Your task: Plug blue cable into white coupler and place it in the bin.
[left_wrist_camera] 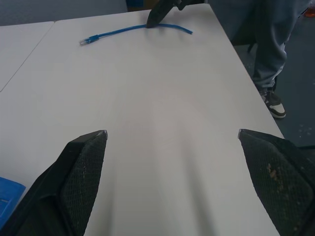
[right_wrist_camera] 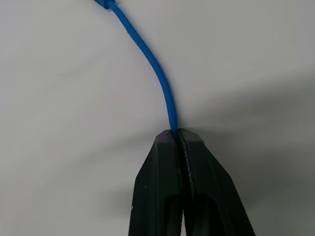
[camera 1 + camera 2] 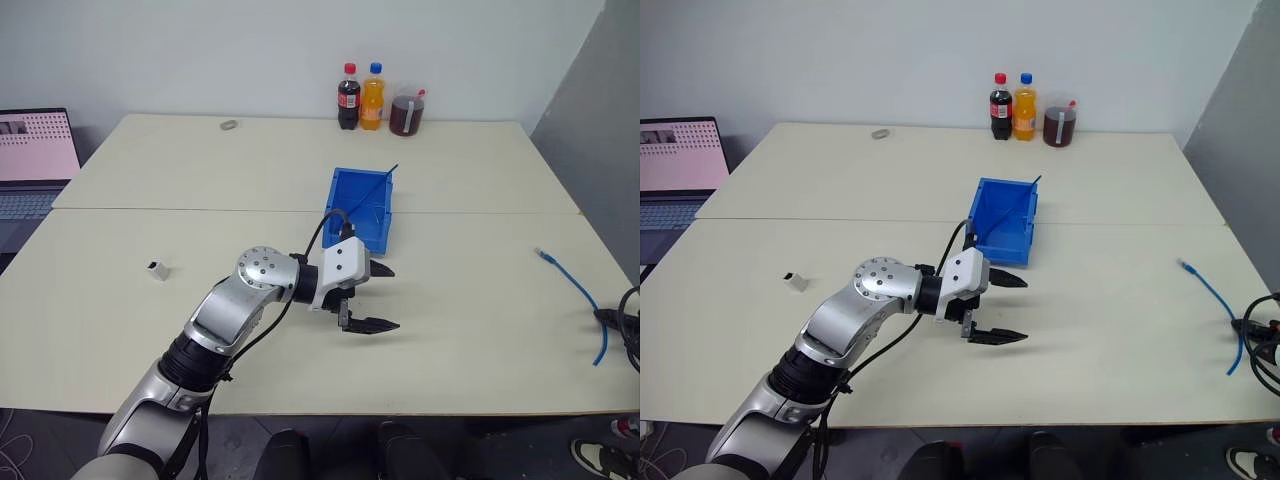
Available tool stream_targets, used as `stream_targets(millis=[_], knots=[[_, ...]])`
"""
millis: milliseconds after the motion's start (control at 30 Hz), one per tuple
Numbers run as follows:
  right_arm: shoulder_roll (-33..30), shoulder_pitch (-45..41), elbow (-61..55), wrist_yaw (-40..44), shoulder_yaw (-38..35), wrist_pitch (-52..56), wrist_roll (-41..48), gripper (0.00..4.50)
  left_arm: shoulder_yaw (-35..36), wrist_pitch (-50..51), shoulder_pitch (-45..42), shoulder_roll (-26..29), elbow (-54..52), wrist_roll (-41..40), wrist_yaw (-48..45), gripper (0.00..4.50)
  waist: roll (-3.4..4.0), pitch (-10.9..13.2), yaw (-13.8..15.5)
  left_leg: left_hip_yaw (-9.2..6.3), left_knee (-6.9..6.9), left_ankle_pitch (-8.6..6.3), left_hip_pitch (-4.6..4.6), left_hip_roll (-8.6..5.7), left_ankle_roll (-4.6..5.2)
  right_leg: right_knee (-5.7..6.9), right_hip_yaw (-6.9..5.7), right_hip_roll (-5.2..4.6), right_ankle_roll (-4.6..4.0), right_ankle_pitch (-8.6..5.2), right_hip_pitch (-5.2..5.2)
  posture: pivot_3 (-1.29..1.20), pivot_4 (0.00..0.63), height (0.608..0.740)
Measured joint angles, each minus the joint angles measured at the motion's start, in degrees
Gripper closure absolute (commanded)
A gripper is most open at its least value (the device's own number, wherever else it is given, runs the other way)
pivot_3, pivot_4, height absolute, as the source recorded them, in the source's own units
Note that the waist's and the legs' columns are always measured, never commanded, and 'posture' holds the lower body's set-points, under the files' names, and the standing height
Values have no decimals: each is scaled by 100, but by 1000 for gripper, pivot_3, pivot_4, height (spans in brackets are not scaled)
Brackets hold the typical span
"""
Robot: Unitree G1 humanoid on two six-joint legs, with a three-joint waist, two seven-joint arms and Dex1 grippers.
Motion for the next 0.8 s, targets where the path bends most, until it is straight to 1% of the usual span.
stream_targets(millis=[133,200,267,333,433,467,500,567,600,633,700,733,767,800], knots=[[81,213,-453,67,-18,92,131,4469,0,-8,1,-1,50,13,14,0,2,0,-8,2,0,0,1,0,0,1,0,0,0,0,0,0,150,740],[91,369,-839,155,-20,156,232,4469,9,-13,22,7,50,17,49,0,14,1,-8,2,0,0,-1,0,0,1,0,-1,1,0,-2,0,150,740],[4,724,-1726,399,-7,207,344,4469,144,-7,173,86,-19,-7,126,0,42,-2,-10,3,-4,0,-2,11,0,1,0,-2,4,-2,-7,0,150,740],[-130,1017,-2625,592,6,269,466,4469,379,11,402,263,-82,-34,192,0,51,-3,-34,3,-5,0,0,26,0,3,0,2,4,-2,-8,0,150,740],[-346,1304,-3806,763,63,221,501,4469,770,22,930,479,-263,-37,440,0,51,-4,-43,-1,-4,0,3,39,-1,3,-2,6,4,-2,-5,0,150,740],[-391,1323,-4014,804,129,192,484,4469,871,43,1098,526,-339,-51,510,0,46,-1,-43,-6,-2,0,-2,38,-1,2,-3,4,4,-2,-5,0,150,740],[-494,1380,-4547,892,344,118,483,4469,1228,68,1696,687,-639,-164,615,0,47,-1,-75,6,-6,0,2,44,-1,3,-1,3,4,-2,-11,0,150,740],[-525,1391,-5099,1000,625,37,498,4469,1540,147,2311,946,-763,-233,666,0,37,4,-113,-1,-5,-1,4,49,-1,3,-1,-1,2,-3,-7,0,150,740],[-508,1264,-5360,1022,938,14,494,4469,1755,139,2655,1093,-799,-240,719,0,24,12,-108,-9,-3,0,1,45,-1,3,-5,-1,2,-3,-8,0,150,740],[-468,1194,-5492,1023,1083,-3,498,4469,1840,134,2781,1176,-802,-240,741,0,17,16,-107,-7,-1,0,1,45,-1,3,-4,-2,2,-3,-7,0,150,740],[-224,723,-5634,977,1683,-88,405,4469,2163,-26,3188,1393,-842,-250,714,0,0,22,-99,-5,4,0,4,43,-1,3,-6,-5,3,-1,-5,0,150,740],[95,379,-5677,921,2202,-209,255,4469,2390,-101,3503,1577,-798,-255,634,0,-12,24,-105,-2,5,0,5,44,-1,3,-6,-9,2,-1,-6,0,150,740],[158,344,-5679,913,2323,-235,232,4469,2424,-115,3544,1598,-790,-255,619,0,-13,25,-101,-2,5,0,4,43,-1,2,-6,-10,2,-1,-6,0,150,740],[401,138,-5600,860,2722,-272,82,4469,2530,-177,3697,1666,-780,-264,578,0,-14,27,-64,0,5,0,3,38,-1,0,-7,-14,2,-1,-9,0,150,740]])
